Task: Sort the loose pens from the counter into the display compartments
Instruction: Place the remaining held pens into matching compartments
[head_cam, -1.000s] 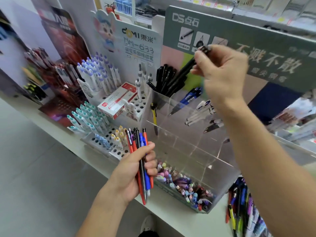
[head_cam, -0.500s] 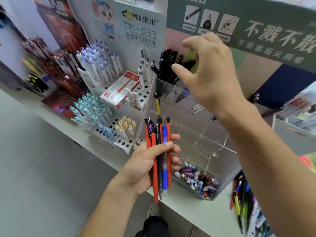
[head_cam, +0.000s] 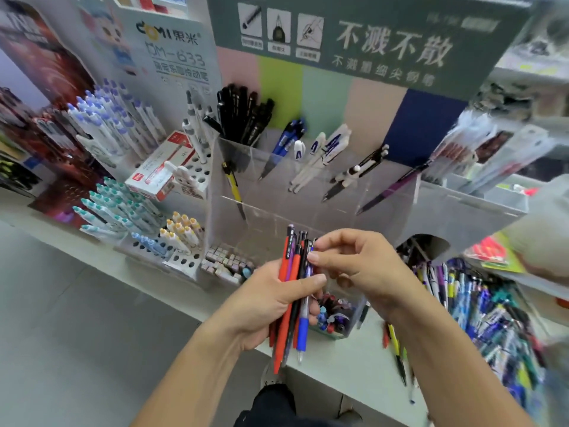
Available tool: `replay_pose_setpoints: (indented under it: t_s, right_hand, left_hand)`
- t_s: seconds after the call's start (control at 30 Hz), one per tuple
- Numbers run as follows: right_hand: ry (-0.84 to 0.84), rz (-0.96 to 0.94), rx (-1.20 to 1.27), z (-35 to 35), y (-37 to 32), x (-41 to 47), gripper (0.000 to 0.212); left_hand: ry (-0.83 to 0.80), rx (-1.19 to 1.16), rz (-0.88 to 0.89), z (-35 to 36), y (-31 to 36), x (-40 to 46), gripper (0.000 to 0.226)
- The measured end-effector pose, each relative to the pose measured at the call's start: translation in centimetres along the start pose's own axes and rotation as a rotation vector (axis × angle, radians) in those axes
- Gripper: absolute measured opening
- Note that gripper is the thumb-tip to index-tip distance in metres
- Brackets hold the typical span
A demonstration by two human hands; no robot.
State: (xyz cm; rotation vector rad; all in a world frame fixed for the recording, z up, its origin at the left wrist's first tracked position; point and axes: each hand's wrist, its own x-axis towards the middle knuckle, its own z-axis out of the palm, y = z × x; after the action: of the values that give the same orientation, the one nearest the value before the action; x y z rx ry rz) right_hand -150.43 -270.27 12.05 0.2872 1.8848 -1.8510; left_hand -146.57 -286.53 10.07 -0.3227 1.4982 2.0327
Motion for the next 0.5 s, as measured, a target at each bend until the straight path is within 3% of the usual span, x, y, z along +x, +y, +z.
replay_pose_setpoints:
  t_s: [0.2,0.33,0.5]
  right_hand:
    - [-0.082,-0.119,-0.145,-1.2,0.8,0.1,0.017]
    - [-0.137,-0.108,-0.186,-1.3,0.2,0.5,0.026]
    - [-0.179,-0.109,0.041,-1.6,-0.4,0.2,0.025]
  left_hand:
    - [-0.056,-0.032,-0.035,-0.1,0.1,-0.2,0.021]
    - [-0.026,-0.029,0.005,-0.1,-0.2,-0.2,0.015]
    - [0.133,-0.179,0.040,0.5,-0.4,-0.3,0.027]
